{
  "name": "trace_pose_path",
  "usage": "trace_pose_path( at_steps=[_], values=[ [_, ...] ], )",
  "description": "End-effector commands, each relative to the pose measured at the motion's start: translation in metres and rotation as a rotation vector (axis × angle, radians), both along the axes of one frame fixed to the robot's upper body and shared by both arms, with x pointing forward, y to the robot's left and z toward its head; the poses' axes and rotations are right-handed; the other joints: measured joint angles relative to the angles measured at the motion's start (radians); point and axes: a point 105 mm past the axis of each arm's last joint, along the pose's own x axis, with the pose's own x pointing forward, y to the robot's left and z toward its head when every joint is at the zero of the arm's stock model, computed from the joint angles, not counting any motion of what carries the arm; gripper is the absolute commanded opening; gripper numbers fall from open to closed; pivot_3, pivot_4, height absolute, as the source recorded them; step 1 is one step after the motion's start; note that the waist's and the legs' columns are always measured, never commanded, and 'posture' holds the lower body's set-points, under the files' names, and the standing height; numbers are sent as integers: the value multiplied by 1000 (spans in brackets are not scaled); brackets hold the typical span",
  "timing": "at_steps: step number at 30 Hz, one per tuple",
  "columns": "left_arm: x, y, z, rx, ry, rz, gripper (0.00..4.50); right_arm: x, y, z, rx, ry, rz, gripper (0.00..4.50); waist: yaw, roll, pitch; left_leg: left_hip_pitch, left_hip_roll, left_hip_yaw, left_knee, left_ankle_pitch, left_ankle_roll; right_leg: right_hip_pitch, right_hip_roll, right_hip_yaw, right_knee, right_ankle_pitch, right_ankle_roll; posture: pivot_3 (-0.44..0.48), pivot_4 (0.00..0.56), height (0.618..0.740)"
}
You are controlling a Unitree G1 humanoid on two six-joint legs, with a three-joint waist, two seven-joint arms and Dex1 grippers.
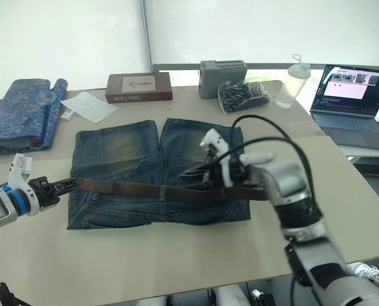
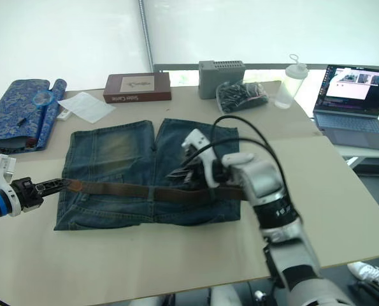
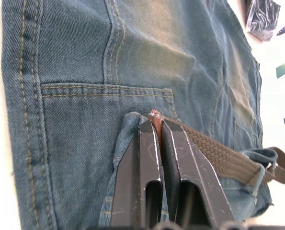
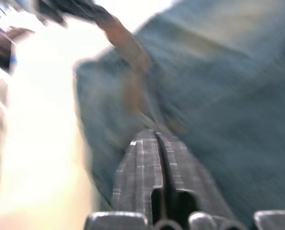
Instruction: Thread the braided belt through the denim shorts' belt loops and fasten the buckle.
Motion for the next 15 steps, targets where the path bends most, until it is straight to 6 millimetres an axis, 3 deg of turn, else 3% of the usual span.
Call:
trace_pose_path(
  at_steps=[1, 5, 10, 12, 15],
  values=[
    [4, 5, 10, 12, -41, 26, 0, -3, 16, -6, -32, -82, -47, 16, 4, 0, 0, 0, 0, 0, 0, 0, 0, 0, 0, 0, 0, 0, 0, 0, 150, 740],
    [5, 7, 9, 16, -36, 32, 0, 10, 26, -35, -157, -129, -131, 16, 10, 0, 0, 1, -3, 0, 0, 0, 0, 1, -1, -1, 0, 0, 0, 0, 150, 740],
    [-1, 22, 12, 27, -28, 76, 0, 13, 12, -86, -310, -74, -135, 16, 7, -1, -1, 5, -4, 0, 0, 1, 0, 4, 0, -1, 0, 0, 0, 0, 150, 740],
    [-6, 39, 13, 34, -24, 140, 0, 13, 9, -95, -311, -36, -133, 16, 5, -1, -1, 8, -4, 0, 0, 0, 2, 6, 1, -1, -1, 0, 0, 0, 150, 740],
    [-11, 48, 19, 39, -31, 163, 0, 14, 11, -89, -264, -27, -118, 16, 4, -1, -1, 11, -4, 0, 0, -1, 3, 8, 1, -2, -1, 0, 0, 0, 150, 740]
  ],
)
